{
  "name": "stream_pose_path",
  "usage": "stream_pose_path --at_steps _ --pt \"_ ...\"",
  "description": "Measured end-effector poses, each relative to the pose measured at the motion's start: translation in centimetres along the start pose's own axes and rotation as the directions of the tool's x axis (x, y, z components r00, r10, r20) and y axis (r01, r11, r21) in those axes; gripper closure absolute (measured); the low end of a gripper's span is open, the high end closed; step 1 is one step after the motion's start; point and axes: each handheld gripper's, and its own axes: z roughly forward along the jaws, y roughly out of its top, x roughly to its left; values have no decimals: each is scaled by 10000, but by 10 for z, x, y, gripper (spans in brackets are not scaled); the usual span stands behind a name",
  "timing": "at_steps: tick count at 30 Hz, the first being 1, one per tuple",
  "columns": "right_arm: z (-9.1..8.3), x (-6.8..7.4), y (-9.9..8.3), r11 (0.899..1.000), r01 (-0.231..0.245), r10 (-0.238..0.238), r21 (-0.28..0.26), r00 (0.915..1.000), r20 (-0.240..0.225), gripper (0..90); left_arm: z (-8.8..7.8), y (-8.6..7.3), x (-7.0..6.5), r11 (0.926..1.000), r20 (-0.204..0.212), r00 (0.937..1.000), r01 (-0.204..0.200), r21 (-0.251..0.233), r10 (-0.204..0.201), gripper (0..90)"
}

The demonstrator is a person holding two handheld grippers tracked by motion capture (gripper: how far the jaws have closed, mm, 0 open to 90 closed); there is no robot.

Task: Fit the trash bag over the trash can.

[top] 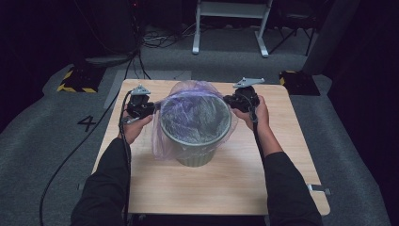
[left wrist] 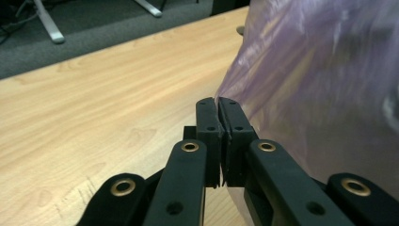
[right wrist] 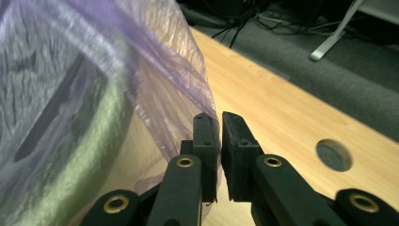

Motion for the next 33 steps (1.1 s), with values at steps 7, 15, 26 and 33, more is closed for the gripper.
stream_pose_path --at_steps 7,15,26,33 --pt "13 1 -13 9990 -195 214 395 9986 -478 845 14 -10 -3 9997 425 9991 52 251 -63 892" --pt "23 4 -29 9970 -274 329 724 9966 -761 854 26 -22 2 9966 611 9973 366 742 -412 884" --pt "10 -2 -48 9979 -364 389 531 9982 -466 743 1 -43 10 9942 -77 9952 978 442 -975 510" --pt "-21 -9 -54 9994 -81 80 -345 10000 -51 544 -47 -52 2 9980 -642 9973 325 -548 -360 257"
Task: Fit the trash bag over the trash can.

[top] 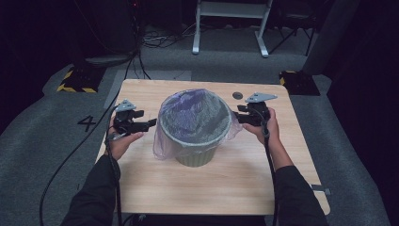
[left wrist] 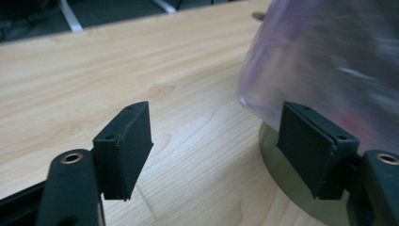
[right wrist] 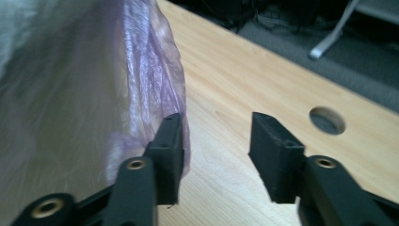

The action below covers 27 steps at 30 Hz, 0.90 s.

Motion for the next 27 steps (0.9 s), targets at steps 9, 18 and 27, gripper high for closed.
stream_pose_path --at_steps 9,18,27 --pt "-34 0 -4 9922 1193 -1186 -360 9927 202 384 -50 -6 -30 9860 923 9829 -1538 -647 1594 163" --pt "-59 8 -3 9733 2153 -2136 -797 9765 295 322 -47 -15 -84 9521 1670 9375 -3036 -357 3052 158" --pt "-80 24 -14 9477 3016 -3081 -1047 9499 -518 262 -29 -16 -103 9247 1274 9174 -3807 45 3770 553"
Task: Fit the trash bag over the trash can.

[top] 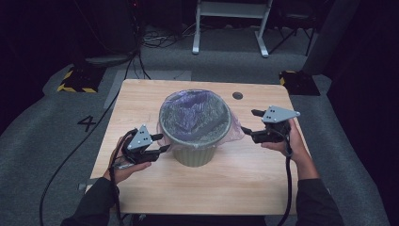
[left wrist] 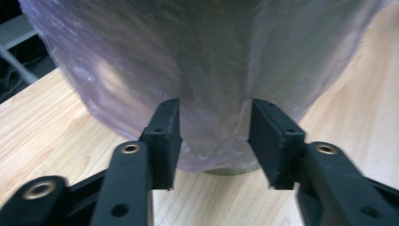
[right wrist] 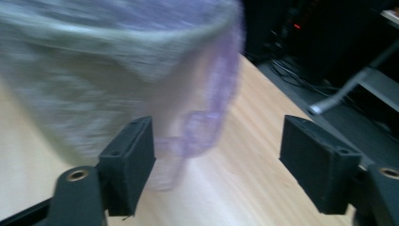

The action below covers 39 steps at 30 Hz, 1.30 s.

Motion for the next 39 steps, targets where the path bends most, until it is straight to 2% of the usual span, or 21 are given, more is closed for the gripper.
stream_pose_path --at_steps 1,2,3,4,5,8,11,14,15,16,18,19,21,22,26,29,31,32,35,36,39 --pt "-2 6 0 9999 115 -117 -103 9997 -194 248 1 -1 0 10000 138 9999 -5 6 5 595" --pt "-4 12 0 9993 318 -323 -180 9990 -301 248 3 -1 -1 10000 43 10000 -65 58 65 629" --pt "-4 12 0 9993 318 -323 -180 9990 -301 248 3 -1 -1 10000 43 10000 -65 58 65 630" --pt "-7 25 1 9980 565 -574 -277 9978 -341 230 5 -1 -1 9999 49 10000 -23 132 22 628" --pt "-7 25 1 9980 565 -574 -277 9978 -341 230 5 -1 -1 9999 49 10000 -23 132 22 629" --pt "-6 46 2 9965 634 -660 -544 9967 -477 216 8 -1 -2 9999 64 10000 15 114 -16 618" --pt "2 60 3 9946 927 -938 -476 9953 -223 199 9 -2 -2 10000 155 9999 24 80 -25 628" --pt "8 67 4 9923 1187 -1176 -367 9926 291 218 8 -2 -3 9999 166 9998 -103 103 102 695" --pt "11 69 4 9921 1187 -1175 -408 9926 311 266 8 -3 -2 9999 187 9998 -109 89 107 724" --pt "18 72 5 9912 1259 -1243 -422 9915 385 480 8 -3 -2 9999 209 9997 -119 68 118 824" --pt "24 73 4 9900 1389 -1377 -234 9894 468 636 8 -4 -1 9998 228 9996 -173 14 173 898" --pt "24 73 4 9900 1389 -1377 -234 9894 468 636 8 -4 -1 9999 243 9996 -164 -4 164 898" --pt "29 73 0 9918 1271 -1266 -112 9912 379 855 9 -6 0 9997 311 9994 -179 152 174 900" --pt "30 74 -3 9924 1225 -1222 -108 9920 307 891 10 -8 0 9996 364 9991 -201 187 194 900" --pt "31 74 -12 9957 893 -899 -259 9956 -256 900 13 -15 1 9998 626 9980 -26 186 14 900" --pt "29 75 -17 9965 747 -765 -374 9959 -490 900 9 -17 -1 9998 601 9980 -169 -52 171 900" --pt "25 80 -20 9931 1044 -1073 -527 9926 -562 900 5 -16 -6 9989 544 9976 -422 -184 431 900" --pt "21 84 -21 9908 1075 -1144 -820 9899 -844 900 2 -16 -8 9982 550 9971 -501 -327 519 900" --pt "15 91 -22 9854 1383 -1485 -991 9834 -1043 900 -5 -16 -10 9970 801 9951 -529 -565 573 900" --pt "12 93 -24 9839 1523 -1626 -931 9799 -1153 900 -6 -17 -11 9969 822 9946 -588 -518 630 900" --pt "16 93 -34 9889 1379 -1446 -547 9786 -1466 900 -3 -23 -14 9950 1042 9898 -994 129 975 900"
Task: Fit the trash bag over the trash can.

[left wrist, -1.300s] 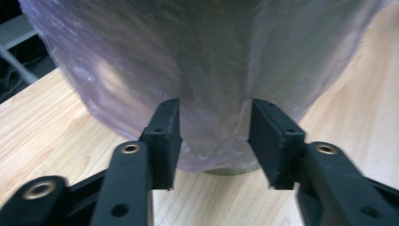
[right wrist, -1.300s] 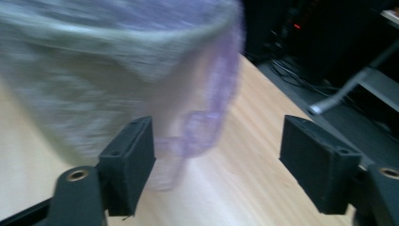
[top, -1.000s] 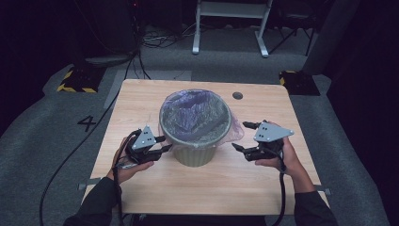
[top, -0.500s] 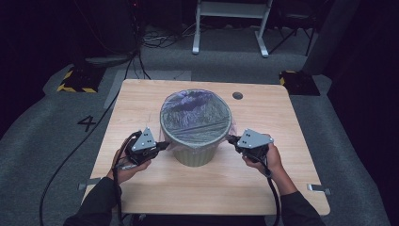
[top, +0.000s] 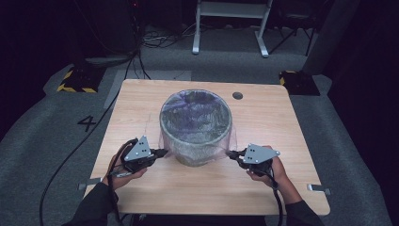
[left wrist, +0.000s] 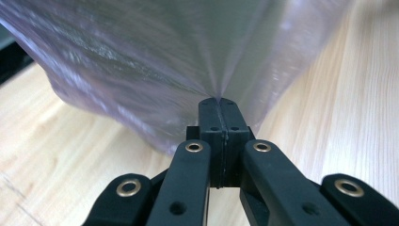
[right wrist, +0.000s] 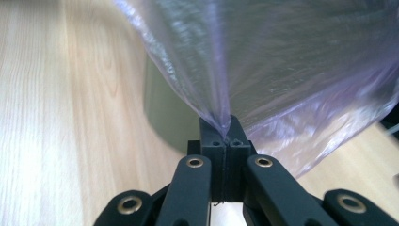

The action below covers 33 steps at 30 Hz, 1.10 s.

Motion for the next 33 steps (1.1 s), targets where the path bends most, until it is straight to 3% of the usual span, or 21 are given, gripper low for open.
stream_pose_path --at_steps 2,5,6,7,10,14,22,25,28,30,31,33 --pt "6 0 -7 9994 -132 137 307 9998 -146 900 6 -5 -2 9985 -112 9998 -148 528 154 900" --pt "16 -2 -17 9961 -405 432 782 9985 -329 900 14 -13 3 9954 -89 10000 50 958 -41 900" --pt "19 -3 -20 9948 -479 508 895 9982 -310 900 14 -13 3 9954 -89 10000 50 958 -41 900" --pt "23 -5 -23 9928 -613 651 1026 9973 -345 900 18 -17 7 9943 -31 9994 352 1010 -351 900" --pt "29 -8 -28 9878 -827 888 1318 9952 -413 900 24 -21 10 9918 -29 9987 509 1172 -509 900" --pt "42 -16 -41 9724 -1414 1518 1856 9875 -432 900 39 -28 14 9840 82 9959 880 1550 -903 900" --pt "55 -23 -55 9513 -2257 2376 2100 9708 -333 896 50 -35 19 9747 57 9909 1316 1808 -1348 892" --pt "56 -24 -58 9460 -2461 2557 2109 9666 -191 881 49 -36 19 9753 -135 9903 1387 1721 -1385 768" --pt "55 -26 -61 9433 -2715 2806 1911 9596 -212 844 47 -41 16 9758 -265 9896 1441 1647 -1417 582" --pt "54 -26 -61 9449 -2677 2769 1883 9606 -237 833 45 -42 14 9754 -262 9886 1502 1614 -1479 477" --pt "53 -26 -61 9466 -2653 2749 1833 9611 -282 832 43 -42 14 9747 -191 9867 1626 1532 -1616 477" --pt "52 -25 -62 9456 -2714 2799 1796 9597 -233 831 36 -43 12 9749 -358 9828 1841 1254 -1810 347"
